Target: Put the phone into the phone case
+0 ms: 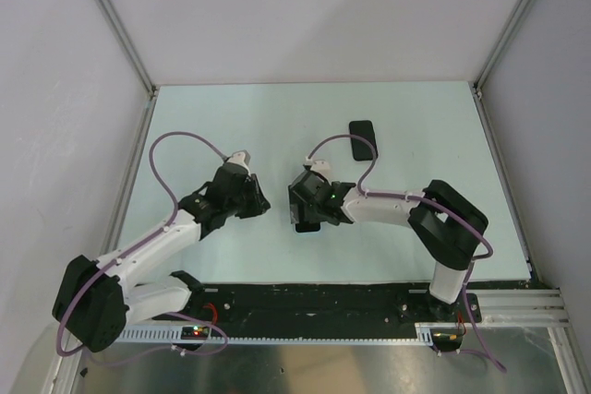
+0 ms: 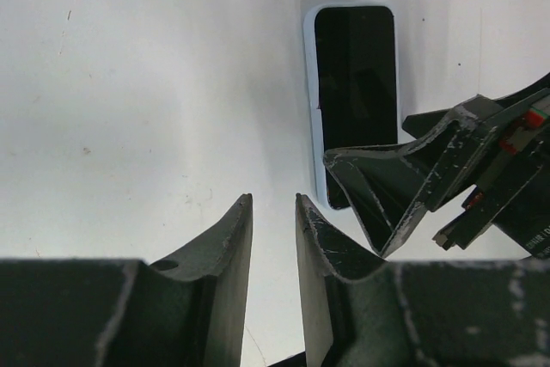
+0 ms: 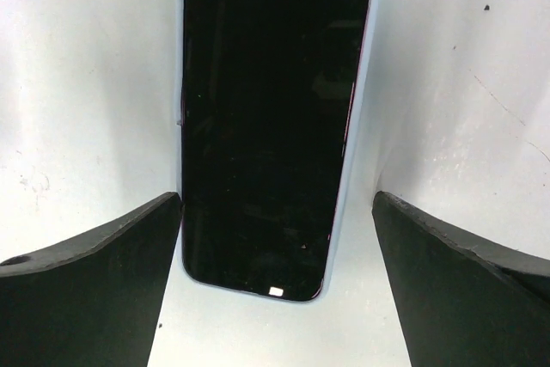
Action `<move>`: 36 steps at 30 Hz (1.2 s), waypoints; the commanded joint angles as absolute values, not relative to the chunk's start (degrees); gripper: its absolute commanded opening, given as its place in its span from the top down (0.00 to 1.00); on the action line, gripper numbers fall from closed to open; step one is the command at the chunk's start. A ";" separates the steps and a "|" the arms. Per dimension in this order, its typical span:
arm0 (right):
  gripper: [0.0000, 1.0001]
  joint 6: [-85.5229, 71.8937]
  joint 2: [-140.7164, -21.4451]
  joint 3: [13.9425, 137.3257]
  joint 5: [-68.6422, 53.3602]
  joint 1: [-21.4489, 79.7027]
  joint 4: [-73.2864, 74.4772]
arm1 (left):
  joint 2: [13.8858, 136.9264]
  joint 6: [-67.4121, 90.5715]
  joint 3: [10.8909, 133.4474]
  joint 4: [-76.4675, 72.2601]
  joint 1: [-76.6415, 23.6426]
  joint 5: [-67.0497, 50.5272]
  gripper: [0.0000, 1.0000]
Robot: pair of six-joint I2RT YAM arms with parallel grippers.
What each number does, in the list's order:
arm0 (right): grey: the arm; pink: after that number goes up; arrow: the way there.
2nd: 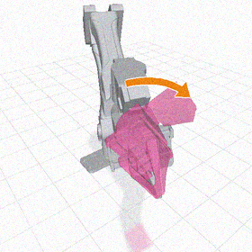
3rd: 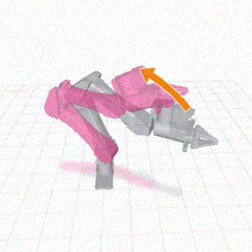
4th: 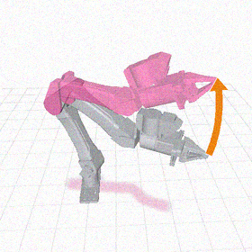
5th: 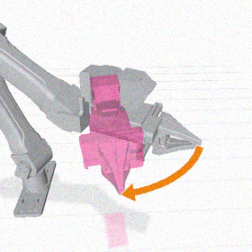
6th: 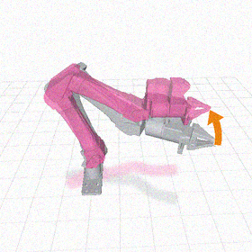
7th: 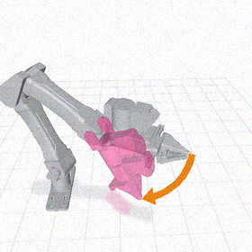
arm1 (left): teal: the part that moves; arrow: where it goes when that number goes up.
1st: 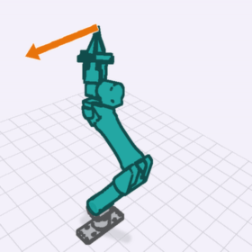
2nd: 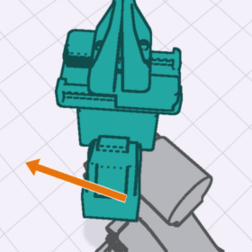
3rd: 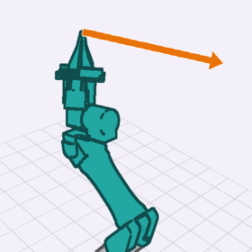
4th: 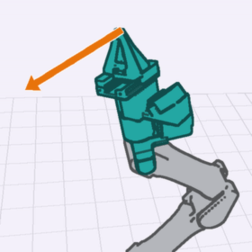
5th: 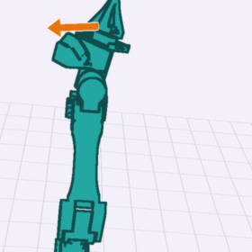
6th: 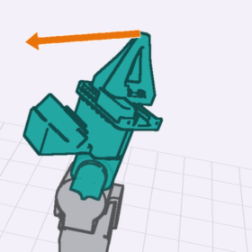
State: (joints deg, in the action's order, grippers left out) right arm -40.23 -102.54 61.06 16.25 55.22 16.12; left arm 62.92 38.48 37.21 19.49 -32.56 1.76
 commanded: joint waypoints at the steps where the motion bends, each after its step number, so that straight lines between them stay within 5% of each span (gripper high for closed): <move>1: 0.01 -41.08 -106.21 63.90 17.03 57.03 20.02 | 61.23 37.21 36.40 18.76 -32.08 1.63 0.69; 12: 0.09 -42.35 -110.99 68.05 21.91 59.73 26.19 | 60.22 37.48 35.26 18.80 -32.08 1.50 0.70; 22: 0.54 -37.85 -110.85 68.44 22.27 55.61 26.84 | 60.32 37.71 35.15 18.79 -32.07 1.63 0.70; 36: 0.60 -21.42 -117.04 78.49 15.14 36.98 21.05 | 60.08 37.53 34.94 19.21 -32.04 1.07 0.71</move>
